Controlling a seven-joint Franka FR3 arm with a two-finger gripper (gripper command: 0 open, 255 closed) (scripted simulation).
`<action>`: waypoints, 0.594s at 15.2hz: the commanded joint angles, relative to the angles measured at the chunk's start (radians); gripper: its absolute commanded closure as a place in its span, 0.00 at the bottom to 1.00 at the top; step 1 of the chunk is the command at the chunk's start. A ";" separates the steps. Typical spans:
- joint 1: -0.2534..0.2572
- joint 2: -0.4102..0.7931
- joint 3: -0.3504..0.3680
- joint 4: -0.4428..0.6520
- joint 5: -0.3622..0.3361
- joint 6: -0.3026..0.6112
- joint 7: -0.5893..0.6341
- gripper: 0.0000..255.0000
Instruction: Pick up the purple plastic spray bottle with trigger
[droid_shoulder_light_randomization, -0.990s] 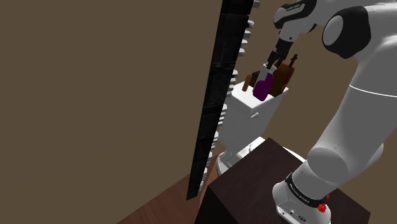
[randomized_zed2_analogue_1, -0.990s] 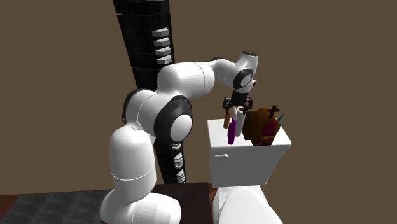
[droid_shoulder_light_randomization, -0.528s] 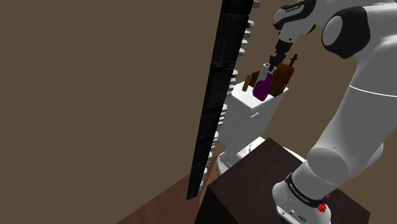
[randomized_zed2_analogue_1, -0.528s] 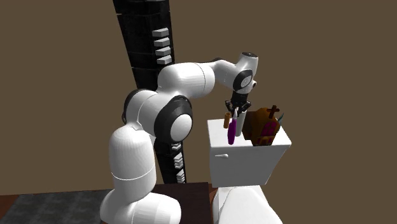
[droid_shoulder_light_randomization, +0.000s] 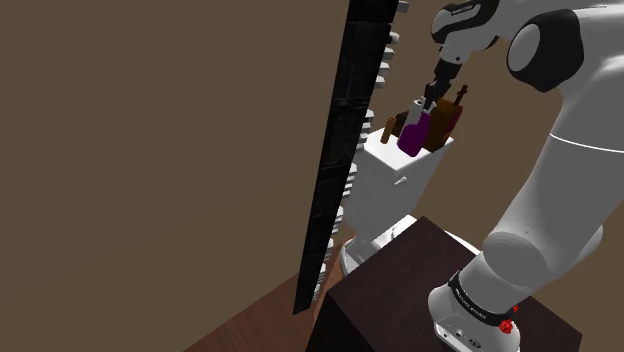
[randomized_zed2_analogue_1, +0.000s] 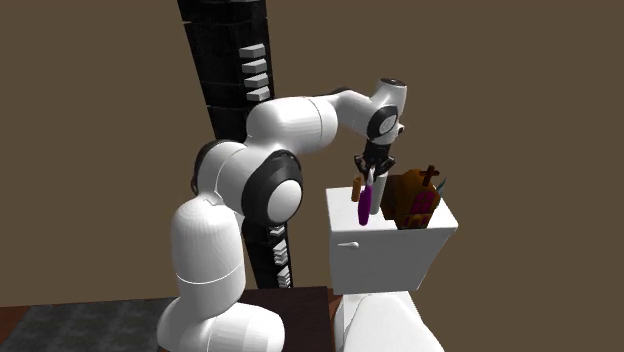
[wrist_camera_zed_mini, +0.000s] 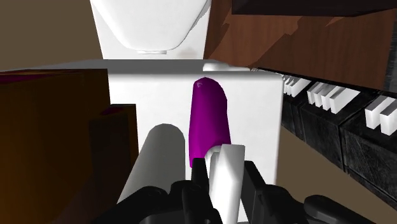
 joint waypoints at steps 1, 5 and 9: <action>-0.001 -0.001 -0.001 0.026 -0.001 -0.027 0.003 1.00; -0.004 -0.004 -0.003 0.077 -0.005 -0.079 0.008 1.00; -0.009 -0.002 -0.005 0.132 -0.006 -0.133 0.011 1.00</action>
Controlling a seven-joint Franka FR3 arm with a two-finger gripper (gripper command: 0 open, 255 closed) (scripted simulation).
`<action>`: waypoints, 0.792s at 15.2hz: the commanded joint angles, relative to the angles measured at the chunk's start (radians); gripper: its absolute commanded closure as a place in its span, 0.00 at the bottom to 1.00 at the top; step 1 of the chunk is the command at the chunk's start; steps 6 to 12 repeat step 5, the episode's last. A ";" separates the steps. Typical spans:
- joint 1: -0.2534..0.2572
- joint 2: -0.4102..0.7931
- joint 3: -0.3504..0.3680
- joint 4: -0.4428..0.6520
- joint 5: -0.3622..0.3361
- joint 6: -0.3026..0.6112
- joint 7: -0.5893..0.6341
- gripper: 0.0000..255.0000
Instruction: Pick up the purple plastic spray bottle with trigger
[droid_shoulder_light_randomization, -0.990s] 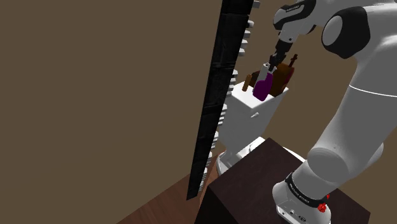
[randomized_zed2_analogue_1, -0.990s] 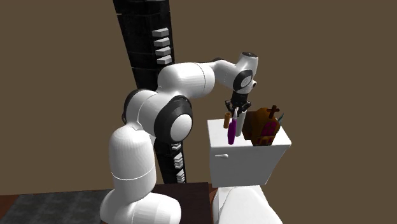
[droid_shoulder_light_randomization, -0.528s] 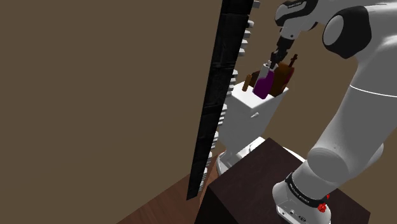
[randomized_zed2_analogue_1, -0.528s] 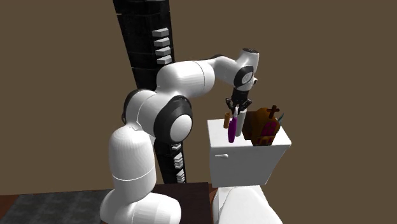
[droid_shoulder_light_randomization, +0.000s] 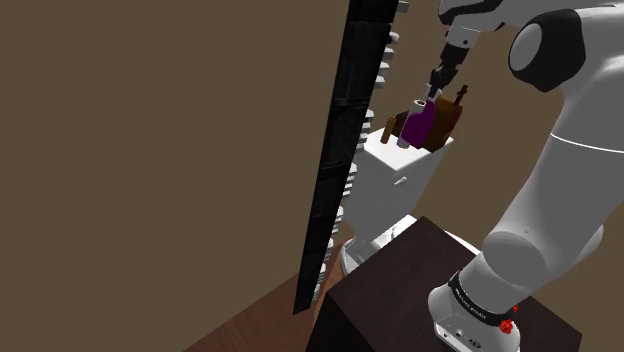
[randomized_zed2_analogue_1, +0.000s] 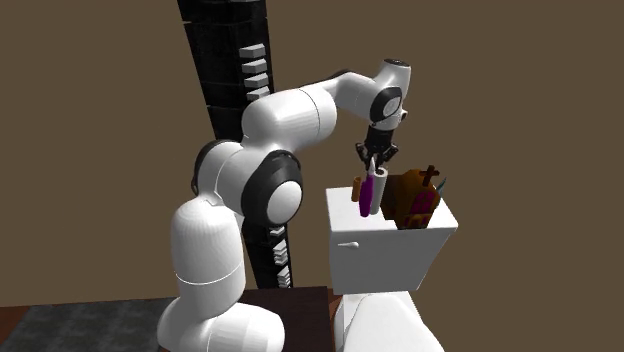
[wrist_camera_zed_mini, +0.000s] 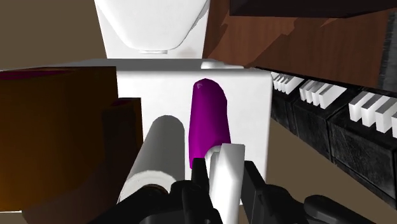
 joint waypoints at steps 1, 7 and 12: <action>-0.004 0.004 -0.001 0.029 0.001 -0.026 0.000 1.00; -0.008 0.007 -0.002 0.062 0.003 -0.056 0.001 1.00; -0.008 0.007 -0.002 0.062 0.003 -0.056 0.001 1.00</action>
